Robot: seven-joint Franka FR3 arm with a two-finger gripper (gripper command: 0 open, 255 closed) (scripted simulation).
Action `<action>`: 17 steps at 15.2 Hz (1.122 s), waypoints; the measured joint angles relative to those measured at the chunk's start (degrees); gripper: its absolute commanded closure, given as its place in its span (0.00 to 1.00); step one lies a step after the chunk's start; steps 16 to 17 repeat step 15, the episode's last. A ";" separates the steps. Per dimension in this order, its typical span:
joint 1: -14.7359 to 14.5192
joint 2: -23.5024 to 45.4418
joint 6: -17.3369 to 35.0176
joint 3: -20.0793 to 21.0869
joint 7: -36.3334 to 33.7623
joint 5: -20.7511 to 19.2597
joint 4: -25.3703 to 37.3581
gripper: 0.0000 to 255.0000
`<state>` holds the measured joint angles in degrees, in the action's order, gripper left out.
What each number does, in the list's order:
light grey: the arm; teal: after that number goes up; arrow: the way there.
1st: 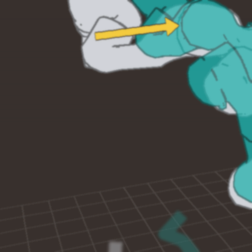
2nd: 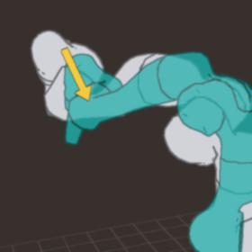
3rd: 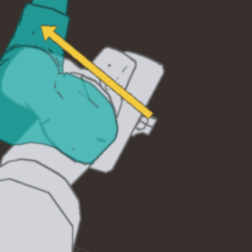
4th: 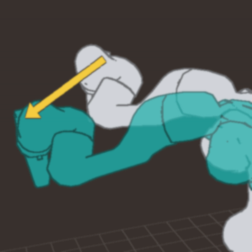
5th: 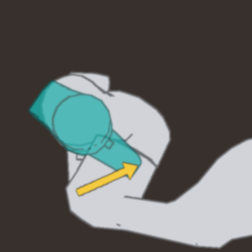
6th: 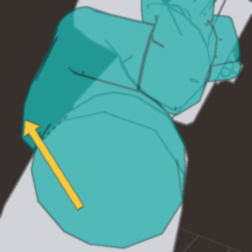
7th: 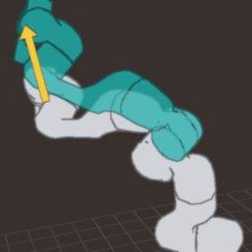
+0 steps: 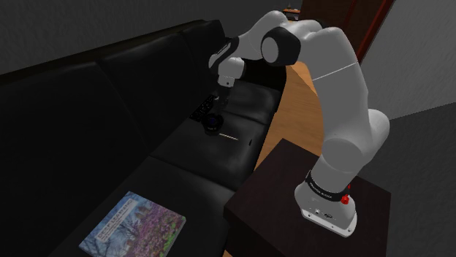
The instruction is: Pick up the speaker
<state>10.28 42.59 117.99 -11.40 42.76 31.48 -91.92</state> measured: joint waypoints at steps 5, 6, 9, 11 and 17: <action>-0.28 -2.39 -1.90 -0.47 -0.92 -0.74 -0.38 1.00; -0.35 -2.96 -2.35 -0.58 -1.14 -0.93 -0.46 1.00; -0.47 -4.19 -3.63 -0.83 -1.78 -1.38 -0.28 1.00; -0.64 -5.44 -4.44 -1.03 -2.20 -1.72 -0.62 1.00; -0.72 -6.94 -6.08 -1.34 -2.92 -2.29 -0.33 1.00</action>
